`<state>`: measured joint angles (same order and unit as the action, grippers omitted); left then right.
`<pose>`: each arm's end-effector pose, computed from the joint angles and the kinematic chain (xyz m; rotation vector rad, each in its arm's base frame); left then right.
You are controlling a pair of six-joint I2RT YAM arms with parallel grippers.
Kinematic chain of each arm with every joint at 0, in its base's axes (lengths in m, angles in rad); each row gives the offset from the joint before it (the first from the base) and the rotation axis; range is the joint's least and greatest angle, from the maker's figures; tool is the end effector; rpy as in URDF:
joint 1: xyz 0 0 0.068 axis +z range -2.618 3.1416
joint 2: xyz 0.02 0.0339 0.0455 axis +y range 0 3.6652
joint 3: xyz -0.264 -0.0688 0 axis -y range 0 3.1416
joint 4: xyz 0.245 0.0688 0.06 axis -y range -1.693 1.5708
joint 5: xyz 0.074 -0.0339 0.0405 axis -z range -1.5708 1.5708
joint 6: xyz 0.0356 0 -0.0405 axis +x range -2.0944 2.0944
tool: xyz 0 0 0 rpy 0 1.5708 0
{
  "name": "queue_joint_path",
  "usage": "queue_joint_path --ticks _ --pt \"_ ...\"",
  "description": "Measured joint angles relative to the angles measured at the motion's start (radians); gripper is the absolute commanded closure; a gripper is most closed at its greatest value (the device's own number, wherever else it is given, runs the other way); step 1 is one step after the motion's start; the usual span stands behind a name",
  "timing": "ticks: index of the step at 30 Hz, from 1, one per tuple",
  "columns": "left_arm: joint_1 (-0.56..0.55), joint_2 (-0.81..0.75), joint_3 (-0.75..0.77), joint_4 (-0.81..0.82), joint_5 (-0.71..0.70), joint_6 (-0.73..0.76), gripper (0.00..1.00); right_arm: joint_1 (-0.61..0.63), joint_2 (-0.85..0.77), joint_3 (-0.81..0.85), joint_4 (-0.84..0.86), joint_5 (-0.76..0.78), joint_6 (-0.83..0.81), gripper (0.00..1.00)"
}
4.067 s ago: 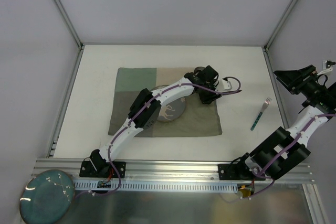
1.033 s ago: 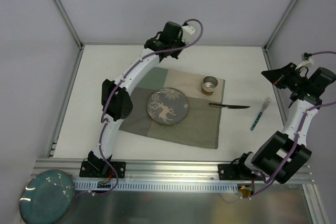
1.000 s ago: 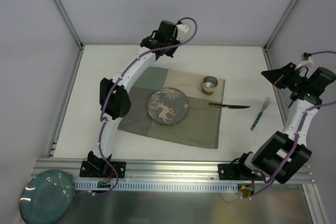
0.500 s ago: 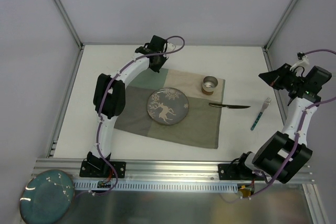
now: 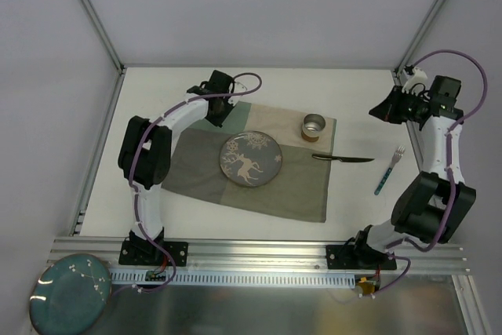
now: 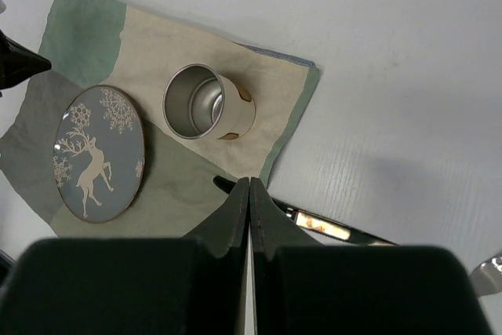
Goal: Set the dinner table for one person
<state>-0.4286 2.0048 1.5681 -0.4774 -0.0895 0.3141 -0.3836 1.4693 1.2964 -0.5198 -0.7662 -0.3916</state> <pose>0.4063 -0.1821 0.2171 0.8648 2.3252 0.0625 0.3075 -0.0975 0.3295 -0.3936 2.0351 0.3984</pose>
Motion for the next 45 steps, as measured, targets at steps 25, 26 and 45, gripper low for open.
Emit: queue_joint_path --ticks 25,26,45 --pt "0.038 -0.073 -0.266 0.177 -0.010 0.019 1.00 0.465 0.442 0.240 -0.111 0.510 -0.114 1.00" --pt "0.038 -0.076 -0.272 0.181 -0.010 0.019 1.00 0.468 0.446 0.240 -0.110 0.531 -0.127 1.00" --pt "0.038 -0.090 -0.292 0.207 -0.008 0.019 1.00 0.480 0.457 0.173 -0.116 0.565 -0.159 1.00"
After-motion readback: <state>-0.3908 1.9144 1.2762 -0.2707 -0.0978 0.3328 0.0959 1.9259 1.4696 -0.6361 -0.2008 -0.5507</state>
